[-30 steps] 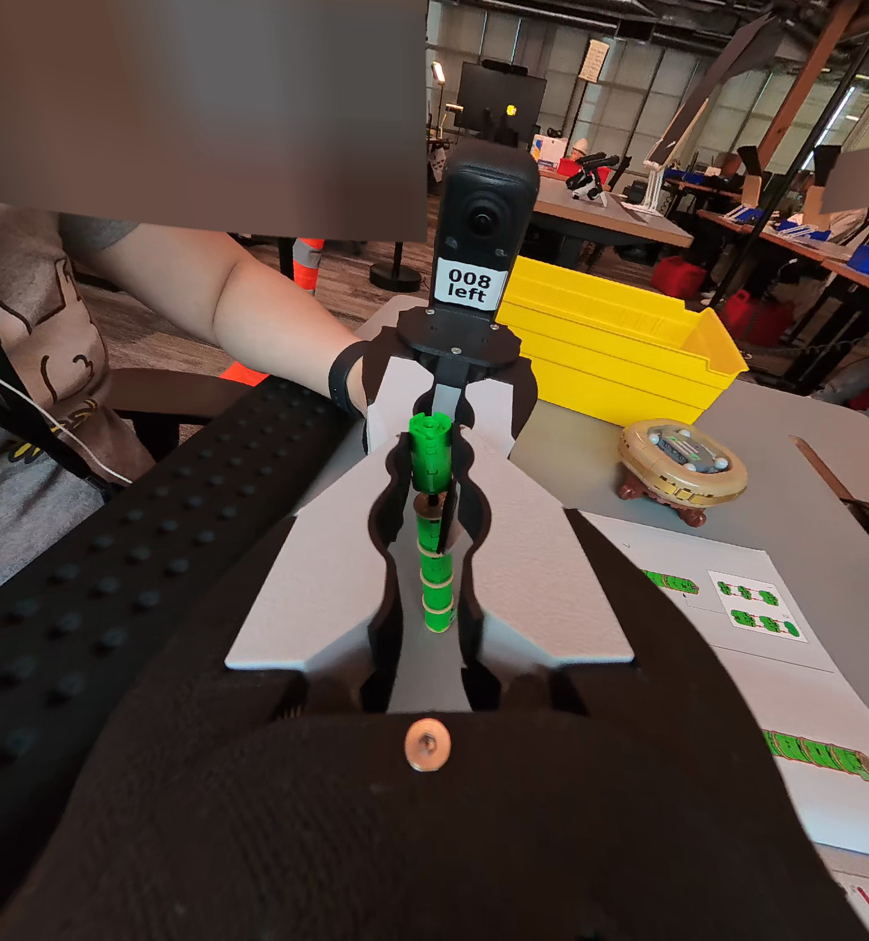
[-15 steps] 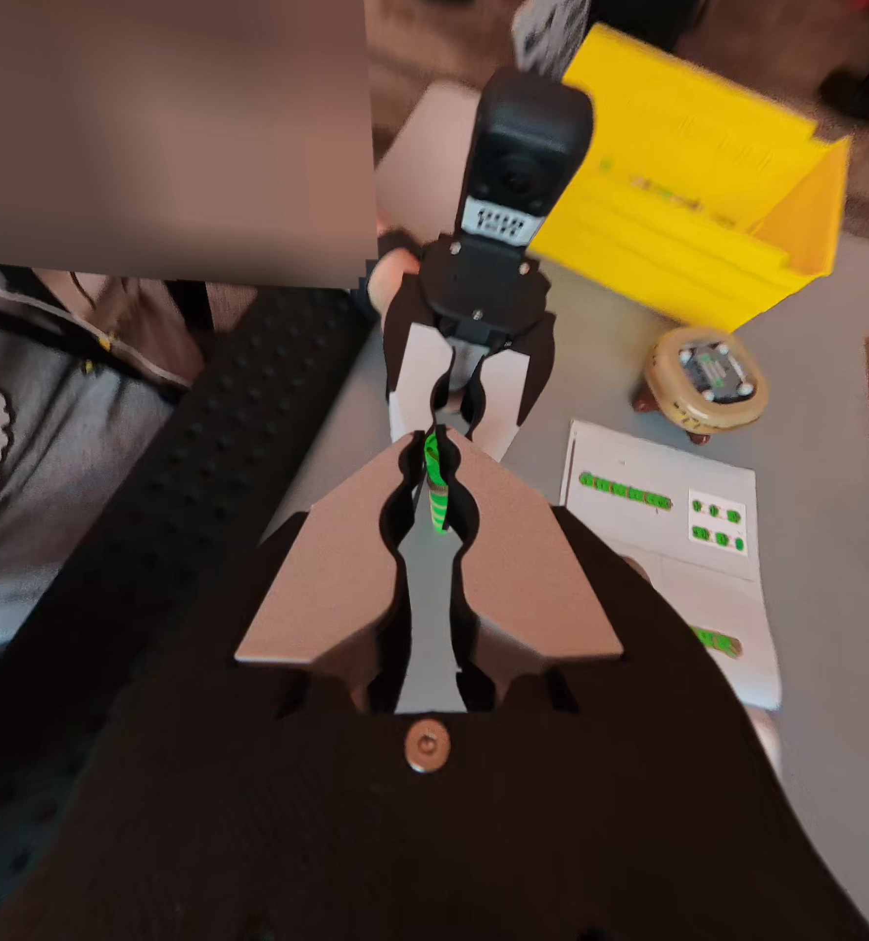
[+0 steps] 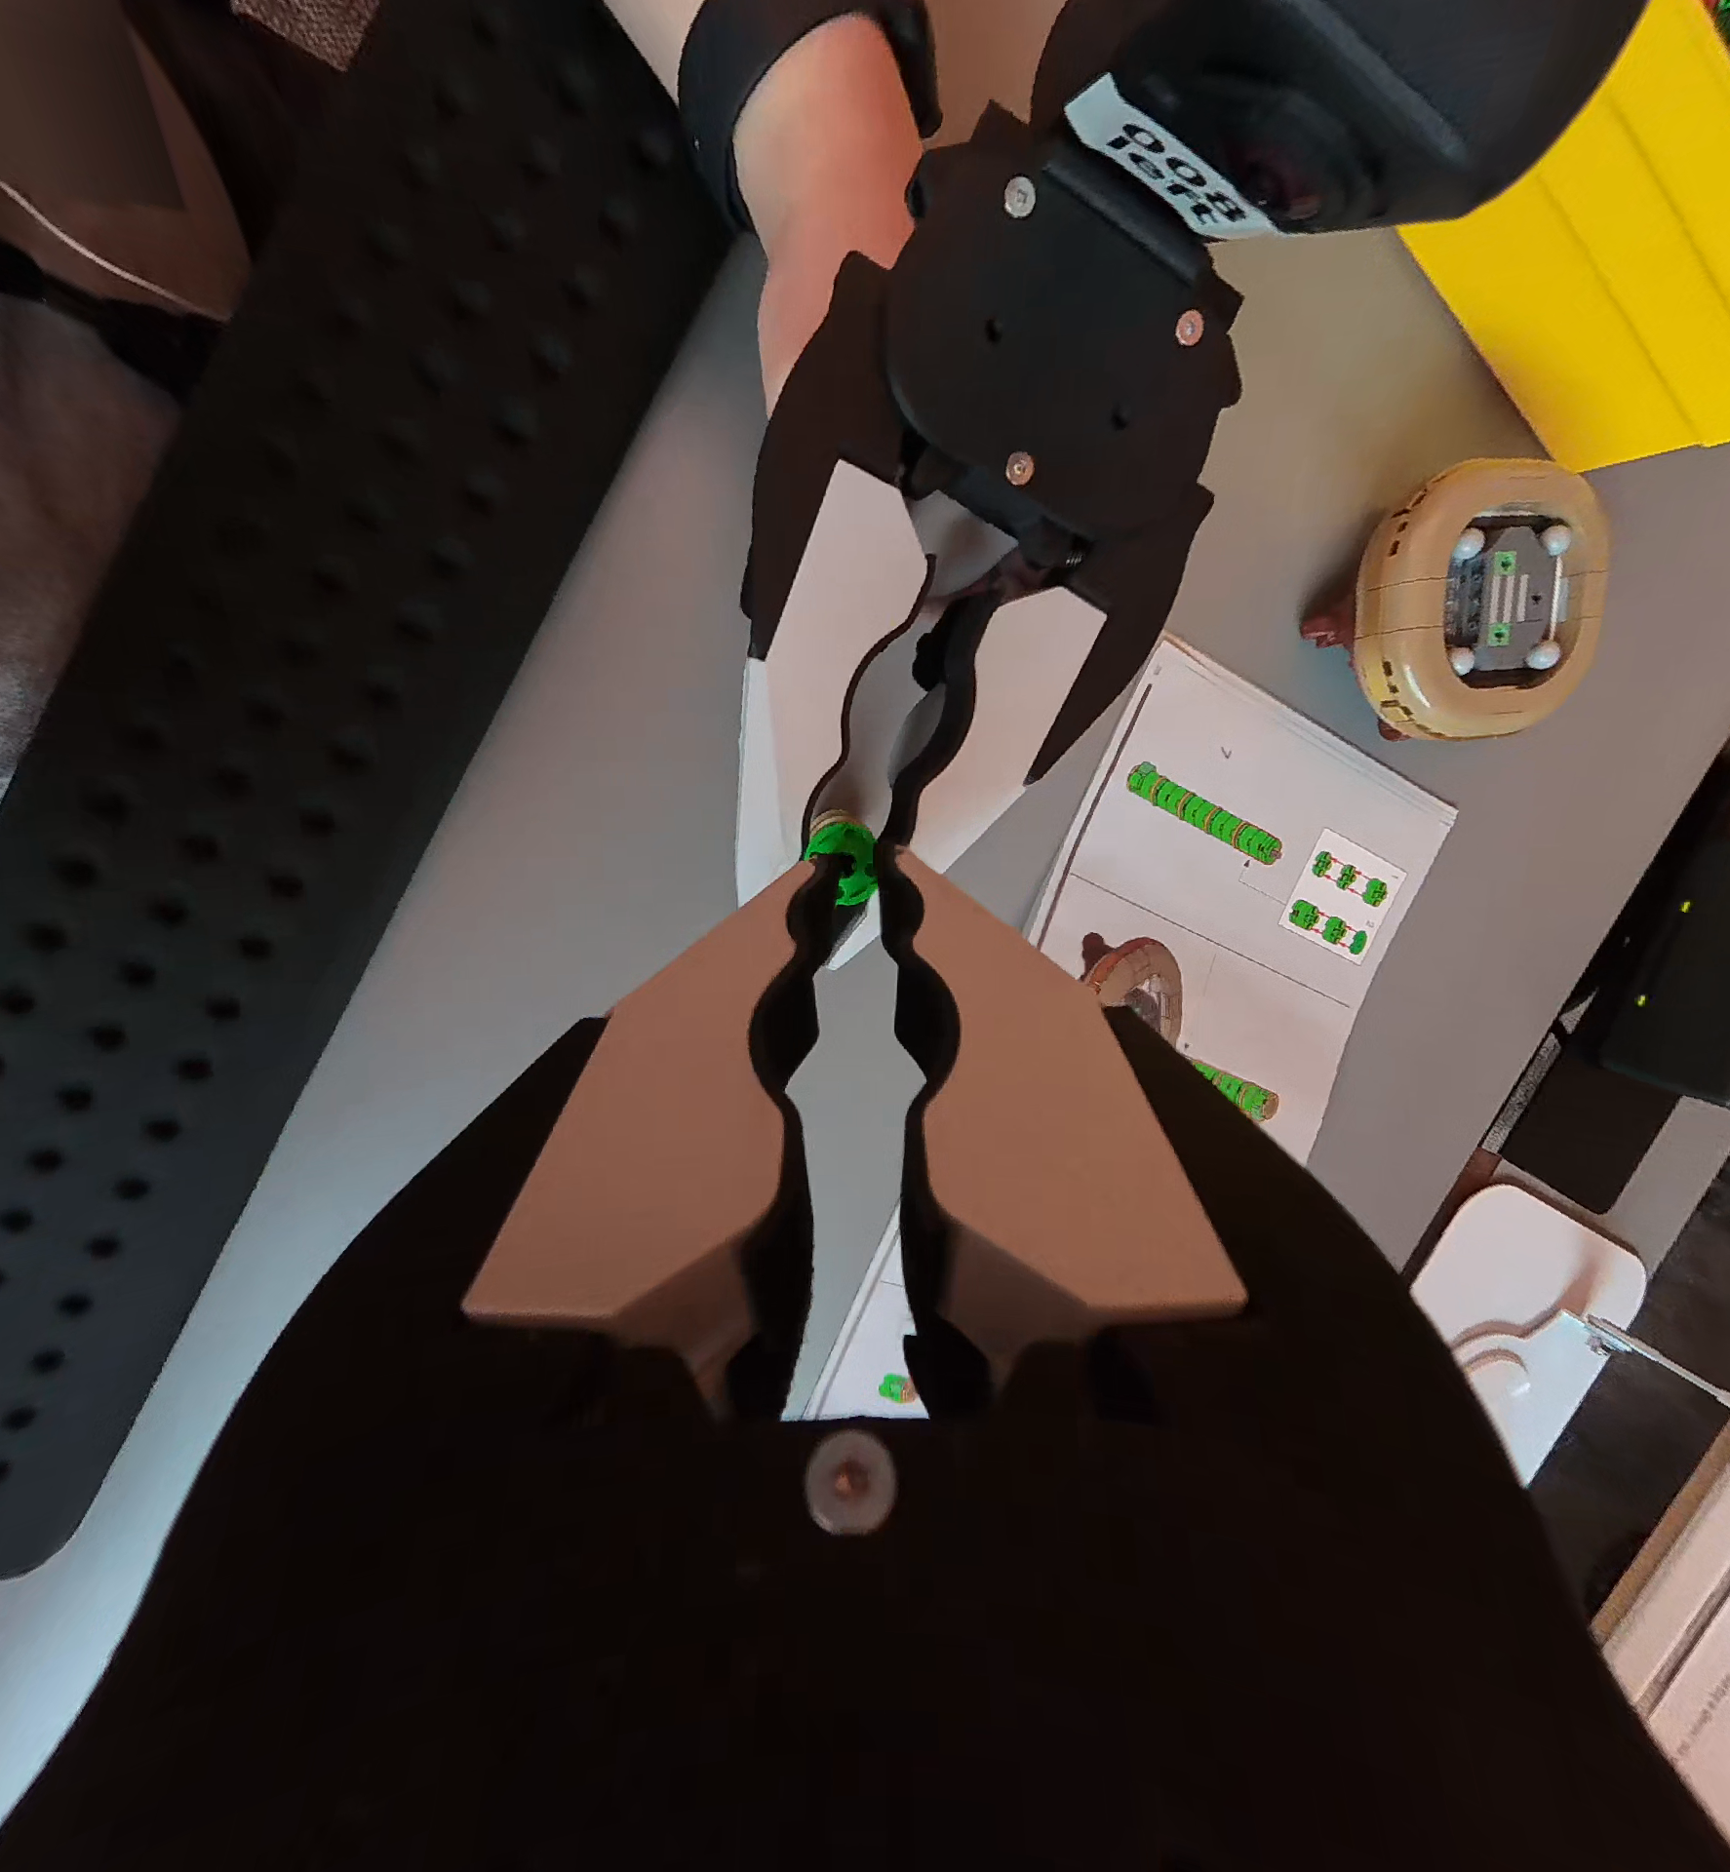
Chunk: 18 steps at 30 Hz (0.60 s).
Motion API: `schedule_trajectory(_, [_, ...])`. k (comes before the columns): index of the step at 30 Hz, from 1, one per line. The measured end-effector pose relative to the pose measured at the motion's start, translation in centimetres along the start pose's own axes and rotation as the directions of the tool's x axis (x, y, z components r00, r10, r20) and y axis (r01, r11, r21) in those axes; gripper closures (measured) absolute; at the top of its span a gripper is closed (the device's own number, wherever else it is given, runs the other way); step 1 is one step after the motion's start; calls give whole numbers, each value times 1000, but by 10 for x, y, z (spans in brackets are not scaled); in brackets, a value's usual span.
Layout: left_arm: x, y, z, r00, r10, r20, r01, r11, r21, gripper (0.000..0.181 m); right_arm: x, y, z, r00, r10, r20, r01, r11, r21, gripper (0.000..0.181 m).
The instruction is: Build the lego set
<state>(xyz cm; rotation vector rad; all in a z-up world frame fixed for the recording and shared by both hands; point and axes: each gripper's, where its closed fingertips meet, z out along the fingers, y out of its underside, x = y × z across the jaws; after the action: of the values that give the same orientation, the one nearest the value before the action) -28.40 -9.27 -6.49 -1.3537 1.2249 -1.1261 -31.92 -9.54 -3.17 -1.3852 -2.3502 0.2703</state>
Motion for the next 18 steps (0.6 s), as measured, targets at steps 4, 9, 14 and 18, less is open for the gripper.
schedule_trajectory(4, [1, 0, 1, 1000, -1, -4, 1, 1000, -2, 166, 0, 1, 0, 1000, -19, 1, 19, 999, -41, 173])
schedule_trajectory(9, [0, 0, 1, 1000, -5, -3, 5, 1000, -1, 166, 1, 1, 0, 999, -42, -2, 41, 997, -71, 174])
schedule_trajectory(14, [-1, 0, 0, 1000, -16, -5, 16, 1000, 4, 167, 1, 2, 0, 1000, -30, -4, 29, 997, -78, 176])
schedule_trajectory(18, [-1, 1, 0, 1000, -16, -4, 16, 1000, 3, 167, 1, 2, 1, 1000, 28, 4, -27, 996, -87, 176])
